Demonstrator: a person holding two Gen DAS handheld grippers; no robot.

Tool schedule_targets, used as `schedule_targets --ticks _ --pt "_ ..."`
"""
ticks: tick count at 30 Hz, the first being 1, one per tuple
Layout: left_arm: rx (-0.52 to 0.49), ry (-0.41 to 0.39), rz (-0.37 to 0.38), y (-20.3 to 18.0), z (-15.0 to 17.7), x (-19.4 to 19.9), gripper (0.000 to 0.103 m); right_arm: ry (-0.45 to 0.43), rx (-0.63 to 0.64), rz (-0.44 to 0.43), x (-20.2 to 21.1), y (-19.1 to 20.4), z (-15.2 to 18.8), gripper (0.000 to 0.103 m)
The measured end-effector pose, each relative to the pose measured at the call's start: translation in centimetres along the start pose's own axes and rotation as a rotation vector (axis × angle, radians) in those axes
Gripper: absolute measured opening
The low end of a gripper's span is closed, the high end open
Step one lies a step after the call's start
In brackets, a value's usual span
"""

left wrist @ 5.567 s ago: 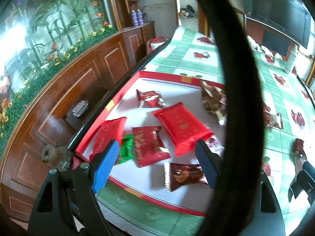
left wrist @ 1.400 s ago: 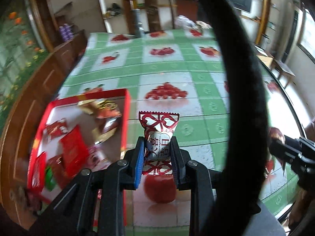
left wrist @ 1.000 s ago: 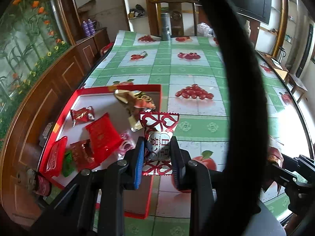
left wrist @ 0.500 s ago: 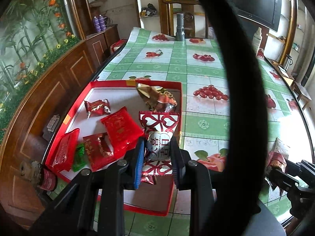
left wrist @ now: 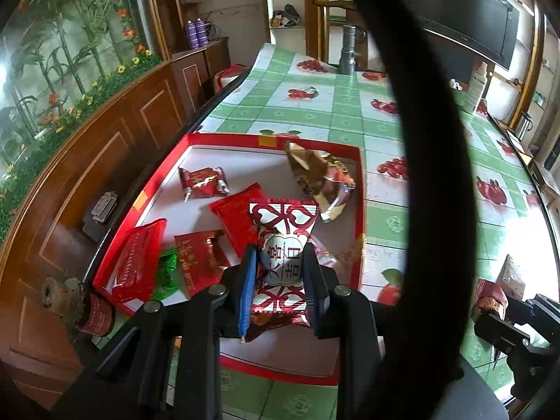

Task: Organize snacks
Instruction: 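Carry both packets over the red-rimmed box with both tools, then lower both packets into the box and open both tools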

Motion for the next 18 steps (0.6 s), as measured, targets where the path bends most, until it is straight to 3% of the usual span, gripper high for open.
schedule_targets --ticks 18 --pt "0.129 0.043 -0.061 7.3 0.6 -2.5 0.027 0.041 0.063 -0.074 -6.0 4.5 -2.7 0.036"
Point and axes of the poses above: each gripper's, at about its wrist camera, not at the fingertips, and x roughly against the way its jaws point, y to its left, z to its underside, the point moved 2 cm from there along -x, roughly the way its jaws point, and after that the axes turned 7 degrees about -z, right-handed, at the moved point
